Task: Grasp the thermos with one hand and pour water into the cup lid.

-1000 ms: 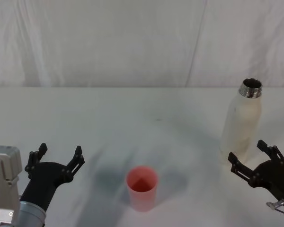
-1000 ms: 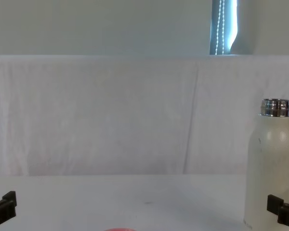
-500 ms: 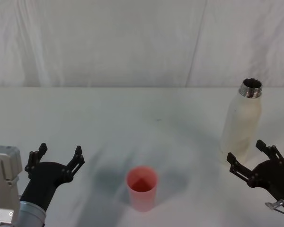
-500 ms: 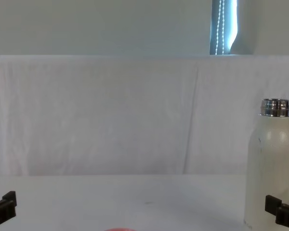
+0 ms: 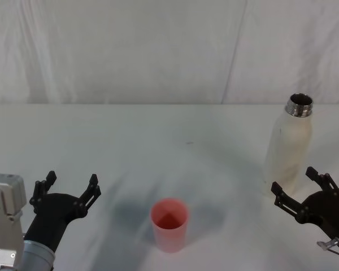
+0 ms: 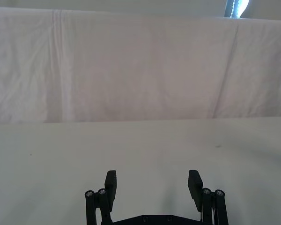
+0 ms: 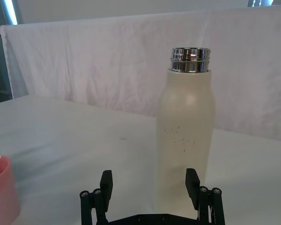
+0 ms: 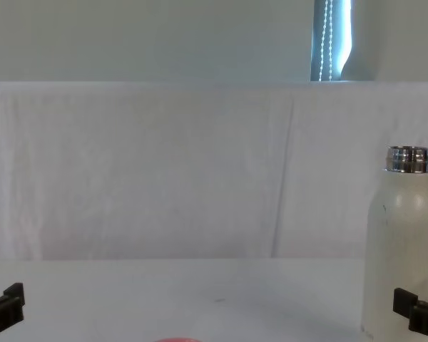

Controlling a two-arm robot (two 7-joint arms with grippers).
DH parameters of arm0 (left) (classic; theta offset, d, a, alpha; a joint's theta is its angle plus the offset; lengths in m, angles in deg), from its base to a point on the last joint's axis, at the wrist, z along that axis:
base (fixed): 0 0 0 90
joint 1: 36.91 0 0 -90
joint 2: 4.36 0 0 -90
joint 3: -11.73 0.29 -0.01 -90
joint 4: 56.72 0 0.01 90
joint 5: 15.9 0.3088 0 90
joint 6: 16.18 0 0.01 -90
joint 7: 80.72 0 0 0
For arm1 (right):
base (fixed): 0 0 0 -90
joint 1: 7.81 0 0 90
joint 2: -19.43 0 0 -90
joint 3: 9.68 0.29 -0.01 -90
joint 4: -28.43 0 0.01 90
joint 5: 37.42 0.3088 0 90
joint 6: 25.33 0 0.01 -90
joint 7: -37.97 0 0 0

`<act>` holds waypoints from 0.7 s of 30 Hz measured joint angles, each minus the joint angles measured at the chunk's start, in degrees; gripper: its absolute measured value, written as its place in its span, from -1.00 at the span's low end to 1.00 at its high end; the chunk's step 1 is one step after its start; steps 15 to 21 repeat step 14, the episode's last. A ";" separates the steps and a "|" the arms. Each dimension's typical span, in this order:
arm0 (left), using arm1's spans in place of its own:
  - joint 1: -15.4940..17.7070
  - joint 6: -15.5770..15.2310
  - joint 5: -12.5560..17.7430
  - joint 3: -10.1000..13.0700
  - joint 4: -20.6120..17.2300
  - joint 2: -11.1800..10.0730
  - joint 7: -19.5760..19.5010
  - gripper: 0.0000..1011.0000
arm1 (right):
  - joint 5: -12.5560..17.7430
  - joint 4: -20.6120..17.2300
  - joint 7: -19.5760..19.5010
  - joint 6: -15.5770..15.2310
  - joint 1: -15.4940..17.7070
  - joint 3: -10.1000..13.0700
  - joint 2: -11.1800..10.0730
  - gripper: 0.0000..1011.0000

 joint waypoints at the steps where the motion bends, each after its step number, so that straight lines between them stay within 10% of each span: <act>1: 0.00 0.00 0.00 0.00 0.00 0.00 0.00 0.98 | 0.00 0.00 0.00 0.00 0.00 0.00 0.00 0.98; 21: 0.00 0.00 0.00 0.00 0.00 0.00 0.00 0.98 | 0.06 0.06 0.00 0.00 0.00 0.00 0.00 0.98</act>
